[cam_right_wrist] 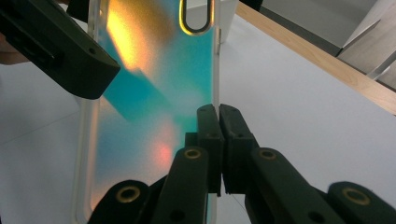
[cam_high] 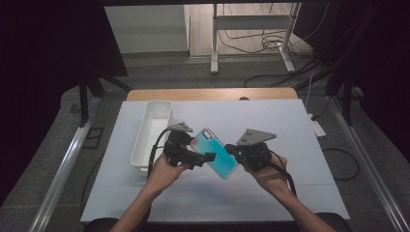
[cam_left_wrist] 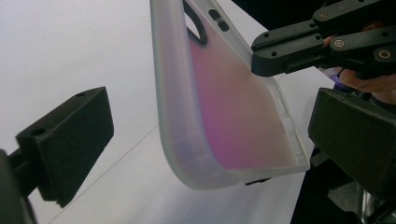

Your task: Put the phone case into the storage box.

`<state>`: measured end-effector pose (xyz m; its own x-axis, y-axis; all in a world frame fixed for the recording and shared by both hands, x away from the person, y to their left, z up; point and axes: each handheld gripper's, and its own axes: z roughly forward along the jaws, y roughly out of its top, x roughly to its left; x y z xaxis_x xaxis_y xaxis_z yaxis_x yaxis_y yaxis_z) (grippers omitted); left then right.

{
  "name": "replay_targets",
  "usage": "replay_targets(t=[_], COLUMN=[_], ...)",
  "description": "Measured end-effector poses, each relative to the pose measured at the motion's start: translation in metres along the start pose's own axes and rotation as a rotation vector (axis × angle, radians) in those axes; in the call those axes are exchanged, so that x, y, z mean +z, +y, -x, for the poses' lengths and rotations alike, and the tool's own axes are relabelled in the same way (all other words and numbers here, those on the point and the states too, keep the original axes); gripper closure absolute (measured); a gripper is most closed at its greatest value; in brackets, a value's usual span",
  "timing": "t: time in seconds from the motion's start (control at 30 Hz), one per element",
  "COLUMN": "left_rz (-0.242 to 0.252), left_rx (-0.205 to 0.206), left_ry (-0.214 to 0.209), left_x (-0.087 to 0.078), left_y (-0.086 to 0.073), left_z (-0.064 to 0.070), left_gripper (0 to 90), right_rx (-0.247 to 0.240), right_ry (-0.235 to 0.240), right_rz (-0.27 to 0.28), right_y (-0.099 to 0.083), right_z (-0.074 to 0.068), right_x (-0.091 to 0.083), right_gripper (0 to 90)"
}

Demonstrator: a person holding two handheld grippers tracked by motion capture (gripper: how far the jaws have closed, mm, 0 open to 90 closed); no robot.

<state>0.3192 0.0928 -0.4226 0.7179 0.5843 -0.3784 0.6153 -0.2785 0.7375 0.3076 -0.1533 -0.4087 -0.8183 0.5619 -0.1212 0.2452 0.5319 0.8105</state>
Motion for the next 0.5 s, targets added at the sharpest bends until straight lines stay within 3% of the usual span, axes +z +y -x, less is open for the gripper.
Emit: replay_targets(t=[0.17, 0.27, 0.4, 0.5], left_rz=[-0.004, 0.009, 0.0, -0.009], left_rx=[-0.024, -0.059, -0.099, -0.122], left_ry=[-0.018, -0.056, -0.107, -0.135], left_x=[-0.0013, -0.0031, -0.0038, -0.0028], left_y=[0.0006, 0.0004, 0.0, 0.0003], left_z=[0.0005, -0.0006, -0.0038, -0.0052], left_gripper=[6.8, 17.6, 38.7, 47.8], right_rx=[-0.004, -0.007, -0.014, -0.019], right_ry=[-0.004, -0.006, -0.006, -0.005], right_rz=[0.006, 0.008, 0.012, 0.013], right_y=[0.0003, 0.001, 0.0013, 0.0018], right_z=[-0.0009, -0.0028, -0.0054, -0.0064], right_x=[-0.0007, -0.001, -0.0002, -0.0002], right_gripper=[88.3, 88.3, 88.3, 88.3])
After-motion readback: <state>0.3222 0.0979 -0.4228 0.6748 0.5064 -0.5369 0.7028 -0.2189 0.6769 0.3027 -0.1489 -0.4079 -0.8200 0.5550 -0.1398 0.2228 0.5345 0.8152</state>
